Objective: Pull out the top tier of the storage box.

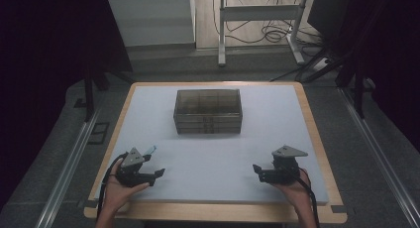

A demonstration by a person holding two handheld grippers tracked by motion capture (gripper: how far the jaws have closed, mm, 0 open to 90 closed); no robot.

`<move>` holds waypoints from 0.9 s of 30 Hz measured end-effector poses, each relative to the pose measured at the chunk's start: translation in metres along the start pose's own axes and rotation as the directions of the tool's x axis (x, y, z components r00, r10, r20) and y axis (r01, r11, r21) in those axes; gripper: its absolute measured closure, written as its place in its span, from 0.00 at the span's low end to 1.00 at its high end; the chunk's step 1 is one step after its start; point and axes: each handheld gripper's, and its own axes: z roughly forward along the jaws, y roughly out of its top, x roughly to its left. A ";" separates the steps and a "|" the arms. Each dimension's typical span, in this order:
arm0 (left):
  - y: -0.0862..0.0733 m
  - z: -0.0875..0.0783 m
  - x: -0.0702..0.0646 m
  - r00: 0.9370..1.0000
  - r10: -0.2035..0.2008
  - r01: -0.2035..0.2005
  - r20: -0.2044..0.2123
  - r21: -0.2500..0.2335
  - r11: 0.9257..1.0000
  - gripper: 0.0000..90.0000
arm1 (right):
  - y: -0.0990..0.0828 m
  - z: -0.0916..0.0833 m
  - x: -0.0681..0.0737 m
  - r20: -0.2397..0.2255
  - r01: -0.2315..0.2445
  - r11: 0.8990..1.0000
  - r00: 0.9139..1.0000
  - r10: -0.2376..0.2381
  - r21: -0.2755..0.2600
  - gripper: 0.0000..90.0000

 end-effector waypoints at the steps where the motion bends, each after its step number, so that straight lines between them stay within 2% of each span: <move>1: 0.000 0.000 -0.001 1.000 -0.001 0.001 -0.004 0.002 1.000 0.26 | 0.000 -0.001 0.000 0.003 0.009 1.000 1.000 -0.009 0.000 0.13; 3: 0.001 0.000 -0.001 1.000 -0.008 0.008 -0.009 -0.001 1.000 0.26 | 0.000 -0.001 0.000 0.009 0.033 0.999 0.999 -0.033 0.005 0.13; 7: 0.001 -0.002 -0.002 0.999 -0.025 0.025 -0.020 -0.014 1.000 0.25 | -0.001 -0.001 -0.002 -0.002 0.022 1.000 1.000 -0.022 -0.005 0.13; 10: 0.001 -0.003 -0.002 0.999 -0.036 0.036 -0.011 -0.024 0.999 0.23 | -0.001 -0.001 -0.004 -0.022 0.007 1.000 1.000 -0.008 -0.013 0.14; 14: 0.001 -0.002 -0.005 1.000 -0.016 0.016 -0.021 -0.010 1.000 0.24 | 0.001 -0.003 -0.006 -0.027 -0.002 1.000 1.000 0.001 -0.019 0.16; 18: 0.003 -0.001 -0.010 0.999 0.008 -0.008 -0.037 -0.009 1.000 0.26 | -0.001 -0.003 -0.008 -0.024 -0.006 1.000 1.000 0.006 0.005 0.18; 20: 0.002 -0.001 -0.015 0.998 0.023 -0.023 -0.051 0.004 1.000 0.26 | -0.001 -0.006 -0.009 -0.022 -0.015 1.000 1.000 0.015 -0.002 0.19; 27: 0.005 -0.003 -0.021 0.995 0.055 -0.055 -0.077 0.001 0.998 0.29 | 0.000 -0.010 -0.009 -0.028 -0.020 1.000 0.999 0.020 -0.011 0.20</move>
